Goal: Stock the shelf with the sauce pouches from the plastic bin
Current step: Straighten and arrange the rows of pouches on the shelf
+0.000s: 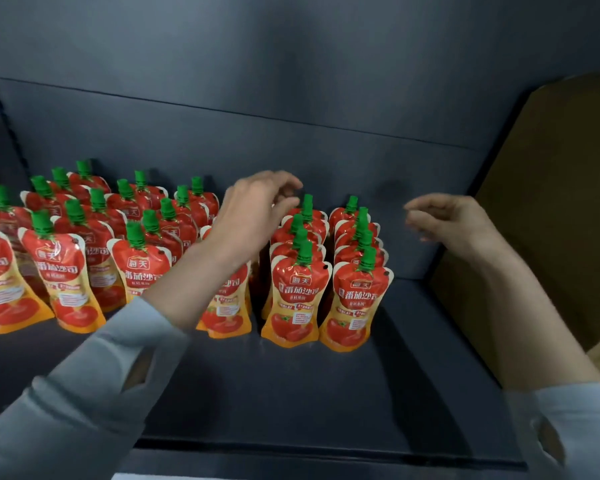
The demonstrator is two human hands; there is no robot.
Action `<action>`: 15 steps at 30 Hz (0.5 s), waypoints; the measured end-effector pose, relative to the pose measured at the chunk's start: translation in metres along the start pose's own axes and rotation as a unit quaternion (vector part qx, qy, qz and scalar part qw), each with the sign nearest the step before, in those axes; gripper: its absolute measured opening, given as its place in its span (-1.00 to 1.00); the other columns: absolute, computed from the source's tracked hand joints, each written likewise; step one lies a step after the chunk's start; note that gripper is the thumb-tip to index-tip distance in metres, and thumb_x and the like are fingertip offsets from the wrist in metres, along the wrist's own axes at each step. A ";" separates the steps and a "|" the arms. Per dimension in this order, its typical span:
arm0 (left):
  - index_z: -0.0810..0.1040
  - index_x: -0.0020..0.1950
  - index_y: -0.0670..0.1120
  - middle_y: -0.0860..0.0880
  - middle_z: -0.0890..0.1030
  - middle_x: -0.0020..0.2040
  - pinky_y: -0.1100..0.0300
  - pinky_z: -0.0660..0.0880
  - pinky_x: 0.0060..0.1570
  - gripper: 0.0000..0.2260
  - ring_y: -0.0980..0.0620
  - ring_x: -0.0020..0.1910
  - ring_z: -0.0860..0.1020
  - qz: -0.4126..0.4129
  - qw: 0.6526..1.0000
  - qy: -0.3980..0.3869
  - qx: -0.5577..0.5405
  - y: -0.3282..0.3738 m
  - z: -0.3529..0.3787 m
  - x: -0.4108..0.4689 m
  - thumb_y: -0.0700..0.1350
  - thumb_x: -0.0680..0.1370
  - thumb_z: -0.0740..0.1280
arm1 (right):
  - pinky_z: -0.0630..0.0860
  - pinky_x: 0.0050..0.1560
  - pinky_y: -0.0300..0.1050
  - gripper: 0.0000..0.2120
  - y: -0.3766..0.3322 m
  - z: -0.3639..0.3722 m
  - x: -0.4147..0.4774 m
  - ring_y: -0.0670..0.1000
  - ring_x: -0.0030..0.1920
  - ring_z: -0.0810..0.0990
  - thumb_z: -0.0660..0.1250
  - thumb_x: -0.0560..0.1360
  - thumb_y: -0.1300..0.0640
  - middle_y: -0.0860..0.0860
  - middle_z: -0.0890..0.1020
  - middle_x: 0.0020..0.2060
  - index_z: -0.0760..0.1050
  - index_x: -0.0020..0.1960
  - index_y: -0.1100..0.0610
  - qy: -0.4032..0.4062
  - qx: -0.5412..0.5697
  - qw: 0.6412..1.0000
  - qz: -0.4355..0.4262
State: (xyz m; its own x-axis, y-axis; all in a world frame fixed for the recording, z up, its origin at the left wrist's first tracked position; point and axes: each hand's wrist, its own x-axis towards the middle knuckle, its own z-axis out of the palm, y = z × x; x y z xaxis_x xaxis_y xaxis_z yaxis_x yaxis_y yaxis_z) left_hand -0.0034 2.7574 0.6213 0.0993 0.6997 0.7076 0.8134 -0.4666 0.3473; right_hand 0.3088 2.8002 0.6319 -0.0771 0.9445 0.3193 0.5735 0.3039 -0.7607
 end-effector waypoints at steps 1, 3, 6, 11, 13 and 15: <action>0.59 0.19 -0.04 0.00 0.65 0.07 0.07 0.52 0.10 -0.78 0.03 0.06 0.60 -0.007 1.000 -0.017 0.009 -0.003 0.003 0.014 -0.11 0.55 0.36 | 0.64 -0.05 -0.03 -0.89 0.001 0.004 0.015 0.01 -0.12 0.66 0.43 0.53 0.16 0.06 0.71 -0.13 0.64 -0.02 -0.03 0.007 -0.024 1.000 -0.010; 0.58 0.22 -0.03 -0.03 0.64 0.13 0.09 0.48 0.15 -0.75 -0.03 0.14 0.57 -0.018 0.996 -0.076 0.038 -0.007 0.015 0.039 -0.13 0.55 0.35 | 0.64 -0.02 -0.05 -0.84 -0.001 0.016 0.041 0.04 -0.06 0.67 0.43 0.52 0.22 0.06 0.71 -0.08 0.64 0.05 0.00 0.006 -0.066 0.997 -0.028; 0.56 0.26 -0.03 -0.05 0.64 0.16 0.09 0.43 0.19 -0.71 -0.07 0.20 0.55 -0.020 0.984 -0.165 0.069 -0.012 0.039 0.068 -0.13 0.54 0.36 | 0.59 0.15 -0.07 -0.78 -0.003 0.036 0.070 -0.02 0.00 0.67 0.45 0.50 0.22 0.02 0.71 -0.05 0.65 0.13 0.05 -0.021 -0.133 0.990 -0.048; 0.58 0.26 -0.04 -0.04 0.66 0.14 0.15 0.42 0.16 -0.69 -0.05 0.19 0.56 -0.034 0.967 -0.239 0.080 -0.023 0.060 0.094 -0.15 0.52 0.40 | 0.48 0.28 -0.16 -0.73 -0.003 0.053 0.098 -0.06 0.05 0.67 0.48 0.48 0.17 0.00 0.72 -0.03 0.65 0.15 -0.04 -0.099 -0.216 0.969 -0.061; 0.57 0.27 -0.04 -0.02 0.66 0.13 0.20 0.40 0.12 -0.66 -0.03 0.17 0.56 -0.048 0.967 -0.239 0.072 -0.027 0.064 0.099 -0.16 0.50 0.43 | 0.47 0.22 -0.23 -0.71 -0.002 0.057 0.104 -0.07 0.07 0.65 0.48 0.48 0.16 0.00 0.71 -0.02 0.65 0.17 -0.07 -0.105 -0.229 0.966 -0.065; 0.56 0.29 -0.03 -0.02 0.64 0.16 0.21 0.40 0.12 -0.62 -0.03 0.19 0.56 -0.060 0.966 -0.242 0.074 -0.032 0.068 0.102 -0.16 0.48 0.45 | 0.48 0.16 -0.26 -0.71 -0.002 0.060 0.108 -0.09 0.07 0.64 0.50 0.46 0.15 -0.01 0.69 -0.04 0.65 0.15 -0.08 -0.105 -0.222 0.968 -0.058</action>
State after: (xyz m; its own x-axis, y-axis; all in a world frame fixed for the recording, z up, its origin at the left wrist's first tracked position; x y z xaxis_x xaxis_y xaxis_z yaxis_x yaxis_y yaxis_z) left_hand 0.0202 2.8804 0.6403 0.2257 0.9315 0.2854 0.9054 -0.3087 0.2915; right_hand 0.2506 2.9092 0.6339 -0.2998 0.9259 0.2299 0.8412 0.3702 -0.3941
